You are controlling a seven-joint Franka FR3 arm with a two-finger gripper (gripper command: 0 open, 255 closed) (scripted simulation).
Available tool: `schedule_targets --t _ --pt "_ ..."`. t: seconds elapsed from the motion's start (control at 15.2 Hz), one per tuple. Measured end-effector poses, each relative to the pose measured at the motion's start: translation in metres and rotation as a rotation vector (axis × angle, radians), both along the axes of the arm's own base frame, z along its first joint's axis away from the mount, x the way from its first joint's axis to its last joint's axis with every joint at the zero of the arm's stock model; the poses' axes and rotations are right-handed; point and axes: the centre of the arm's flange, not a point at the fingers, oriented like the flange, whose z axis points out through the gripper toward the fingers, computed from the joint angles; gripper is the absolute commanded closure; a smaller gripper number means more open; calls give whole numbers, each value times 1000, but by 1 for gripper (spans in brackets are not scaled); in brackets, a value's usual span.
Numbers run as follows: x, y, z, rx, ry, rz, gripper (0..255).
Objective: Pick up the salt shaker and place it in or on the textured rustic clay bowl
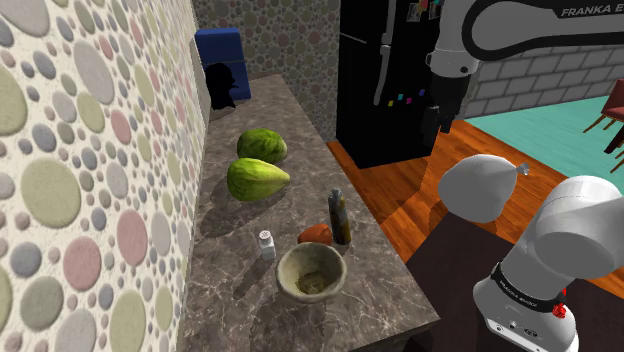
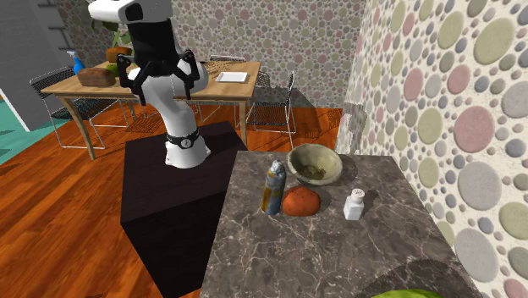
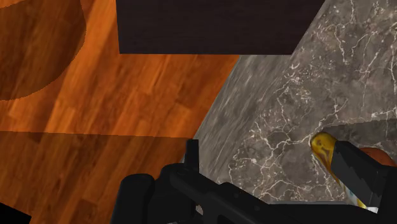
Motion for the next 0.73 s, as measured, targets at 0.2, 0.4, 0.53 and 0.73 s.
schedule_targets --t 0.2,0.4,0.53,0.73 --pt "8 13 -6 1 -1 2 0" --pt "27 39 -21 3 -2 6 0" --pt "35 60 -31 5 -4 9 0" --pt "54 88 -49 8 -6 13 0"
